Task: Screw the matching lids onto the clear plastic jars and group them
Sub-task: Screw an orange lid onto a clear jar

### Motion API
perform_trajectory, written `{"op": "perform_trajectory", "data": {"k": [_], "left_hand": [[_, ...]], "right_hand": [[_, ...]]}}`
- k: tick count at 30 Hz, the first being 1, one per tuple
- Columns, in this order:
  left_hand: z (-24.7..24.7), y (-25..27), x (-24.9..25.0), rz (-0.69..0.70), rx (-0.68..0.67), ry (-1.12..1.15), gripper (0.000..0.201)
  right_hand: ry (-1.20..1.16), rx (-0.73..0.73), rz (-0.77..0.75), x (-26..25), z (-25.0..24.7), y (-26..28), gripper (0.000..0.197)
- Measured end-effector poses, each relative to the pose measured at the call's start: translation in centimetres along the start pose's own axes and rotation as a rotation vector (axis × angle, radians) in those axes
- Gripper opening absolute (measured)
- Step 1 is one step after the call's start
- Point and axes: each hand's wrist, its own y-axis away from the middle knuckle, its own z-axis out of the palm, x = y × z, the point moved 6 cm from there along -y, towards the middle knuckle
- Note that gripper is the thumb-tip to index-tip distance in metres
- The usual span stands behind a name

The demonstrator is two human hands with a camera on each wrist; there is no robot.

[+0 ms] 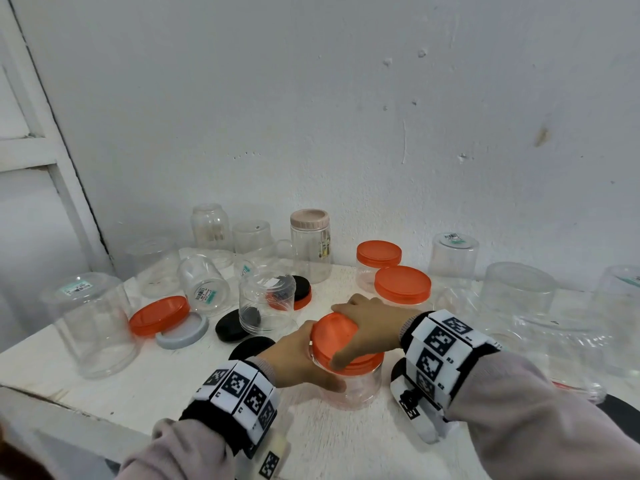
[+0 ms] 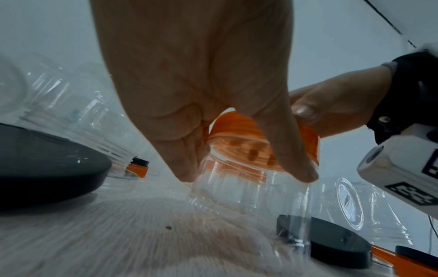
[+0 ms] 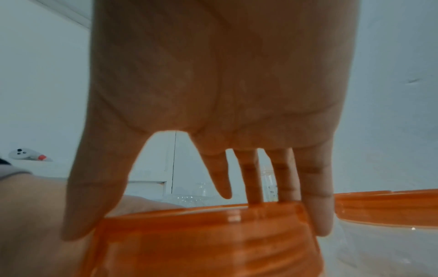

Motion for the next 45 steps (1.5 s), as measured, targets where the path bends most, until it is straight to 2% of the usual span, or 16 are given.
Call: {"op": "perform_trajectory", "data": {"k": [7,13,16,21,28,33,37,42,45], "left_hand": [[0.0,0.0,0.0,-0.006,0.0,-0.013,0.104],[0.0,-0.1,-0.1,-0.011,0.0,-0.001,0.108],[0.1,0.0,-0.1,-0.012,0.001,0.008,0.107],[0.0,0.1,0.1,-0.012,-0.001,0.007,0.104],[0.0,0.1,0.2,-0.022,-0.003,-0.011,0.107],[0.1,0.1,0.1,-0.02,-0.002,0.009,0.106],[0.1,0.1,0.0,-0.021,0.0,0.007,0.105],[0.1,0.0,-0.1,-0.024,0.001,0.008,0.106],[0.1,0.0,-0.2,-0.019,0.009,0.02,0.105]], "right_hand": [[0.058,0.053,0.088,0.1,0.0,0.1,0.101],[0.029,-0.064,-0.043,-0.2,0.0,0.2,0.094],[0.032,-0.014,-0.016,0.0,0.0,0.0,0.094],[0.021,0.083,0.083,0.6,-0.3,0.1,0.106],[-0.019,-0.023,-0.078,-0.4,-0.1,0.4,0.097],[0.018,0.021,-0.03,-0.3,0.0,0.3,0.092],[0.024,0.069,0.035,-0.4,0.3,0.4,0.096],[-0.014,-0.034,-0.031,-0.5,0.4,0.3,0.096],[-0.04,0.007,-0.035,-0.2,0.2,0.3,0.095]]}}
